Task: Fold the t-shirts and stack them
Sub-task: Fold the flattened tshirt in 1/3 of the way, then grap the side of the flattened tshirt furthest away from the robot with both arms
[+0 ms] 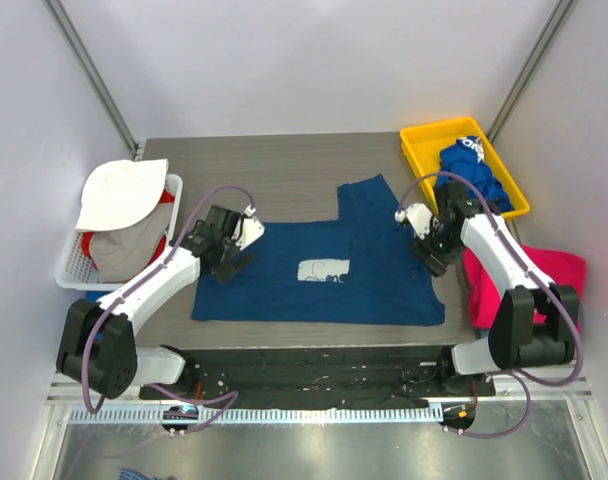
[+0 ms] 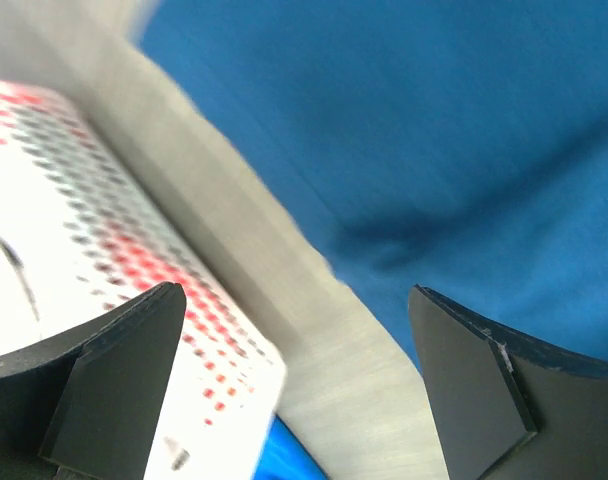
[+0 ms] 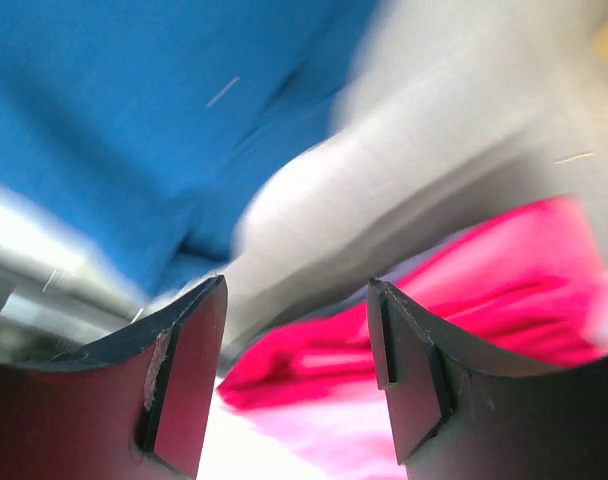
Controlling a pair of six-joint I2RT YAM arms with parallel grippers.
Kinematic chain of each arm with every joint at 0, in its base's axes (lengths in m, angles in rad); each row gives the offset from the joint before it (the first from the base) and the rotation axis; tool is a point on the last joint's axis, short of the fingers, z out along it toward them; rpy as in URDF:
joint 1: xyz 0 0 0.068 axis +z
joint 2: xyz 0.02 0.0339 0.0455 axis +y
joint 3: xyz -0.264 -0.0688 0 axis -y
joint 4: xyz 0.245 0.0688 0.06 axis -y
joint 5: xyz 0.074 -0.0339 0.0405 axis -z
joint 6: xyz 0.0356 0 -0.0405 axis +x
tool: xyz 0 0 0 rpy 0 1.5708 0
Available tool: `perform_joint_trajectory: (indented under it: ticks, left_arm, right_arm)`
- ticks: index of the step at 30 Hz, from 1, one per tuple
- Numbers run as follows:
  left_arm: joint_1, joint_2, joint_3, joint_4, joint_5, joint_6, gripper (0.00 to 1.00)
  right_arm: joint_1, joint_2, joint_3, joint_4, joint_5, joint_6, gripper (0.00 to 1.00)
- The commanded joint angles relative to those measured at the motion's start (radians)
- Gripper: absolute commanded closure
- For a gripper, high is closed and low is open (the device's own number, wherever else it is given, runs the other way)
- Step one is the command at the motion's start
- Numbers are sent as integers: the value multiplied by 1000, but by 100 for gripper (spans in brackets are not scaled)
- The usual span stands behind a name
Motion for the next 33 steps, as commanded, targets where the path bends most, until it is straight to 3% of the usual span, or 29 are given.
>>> perform_joint_trajectory:
  ticks: [1,11,20,33]
  left_arm:
    - [0,111,99,216,-90,-25,0]
    - [48,467,441,220,-61,-16,0]
    - [148,551,571,39,87,73,0]
    - [184,639,648,-119,179,168,0]
  right_arm:
    - [3,123,163,262,49,152,35]
    - [60,532,526,423,87,338,39]
    - [81,735,733,460,90,368,39]
    - [83,957,1026,482,-25,388,37]
